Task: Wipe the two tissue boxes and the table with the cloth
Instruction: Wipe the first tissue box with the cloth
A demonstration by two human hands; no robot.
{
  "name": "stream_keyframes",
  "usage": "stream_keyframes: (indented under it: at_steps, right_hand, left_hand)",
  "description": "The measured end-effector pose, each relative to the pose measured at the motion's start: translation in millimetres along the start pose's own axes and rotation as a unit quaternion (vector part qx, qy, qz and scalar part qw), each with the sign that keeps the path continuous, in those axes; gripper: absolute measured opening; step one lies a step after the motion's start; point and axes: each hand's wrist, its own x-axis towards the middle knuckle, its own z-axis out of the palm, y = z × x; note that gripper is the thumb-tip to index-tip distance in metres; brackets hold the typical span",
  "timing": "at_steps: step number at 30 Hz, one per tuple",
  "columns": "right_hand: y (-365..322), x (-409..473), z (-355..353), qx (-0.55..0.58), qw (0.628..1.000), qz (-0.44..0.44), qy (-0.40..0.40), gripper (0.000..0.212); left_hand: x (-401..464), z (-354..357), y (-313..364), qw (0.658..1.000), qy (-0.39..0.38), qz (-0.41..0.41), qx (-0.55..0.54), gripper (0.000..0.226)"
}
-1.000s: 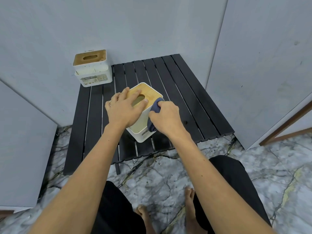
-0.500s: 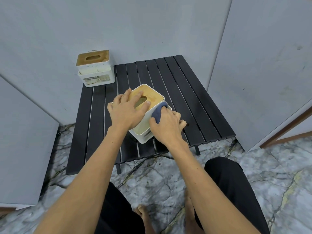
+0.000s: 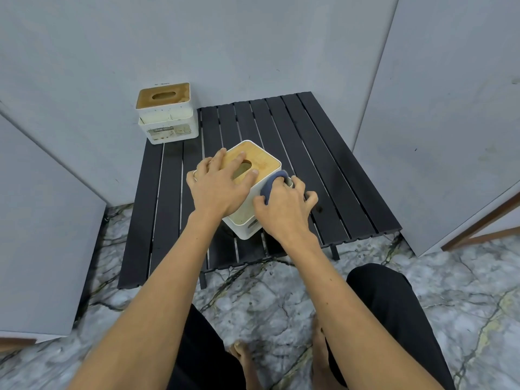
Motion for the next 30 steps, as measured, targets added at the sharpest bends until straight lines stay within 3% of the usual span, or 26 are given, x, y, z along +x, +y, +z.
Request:
stream_keyframes:
  at_steps: [5, 9, 12, 16, 21, 25, 30]
  right_hand:
    - [10.3, -11.7, 0.2, 0.125, 0.992, -0.034, 0.010, 0.014]
    - [7.2, -27.0, -5.4, 0.252, 0.964, -0.066, 0.052, 0.034]
    - [0.0, -38.3, -6.5, 0.270, 0.959, -0.074, 0.038, 0.046]
    - [-3.9, -44.9, -4.6, 0.250, 0.966, -0.065, 0.031, 0.044]
    - [-17.9, -61.9, 0.3, 0.237, 0.968, -0.080, 0.004, 0.036]
    - [-32.2, -73.1, 21.1, 0.087, 0.992, -0.096, -0.009, 0.042]
    - [-39.1, -71.1, 27.7, -0.040, 0.995, -0.083, 0.048, 0.036]
  left_hand:
    - [-1.6, 1.2, 2.6, 1.000, -0.001, -0.008, 0.006, 0.054]
    - [-0.6, -0.4, 1.1, 0.999, -0.020, -0.019, -0.033, 0.055]
    - [0.8, -5.0, 2.5, 0.996, -0.037, -0.024, -0.074, 0.058]
    - [10.5, -13.5, -7.3, 0.993, -0.053, -0.026, -0.104, 0.078]
    - [3.8, -10.7, -14.1, 0.998, -0.043, 0.017, -0.051, 0.059]
    - [3.3, -8.8, -14.7, 0.997, -0.035, 0.007, -0.071, 0.056]
    - [4.3, -7.8, -18.0, 0.996, -0.030, 0.004, -0.090, 0.069]
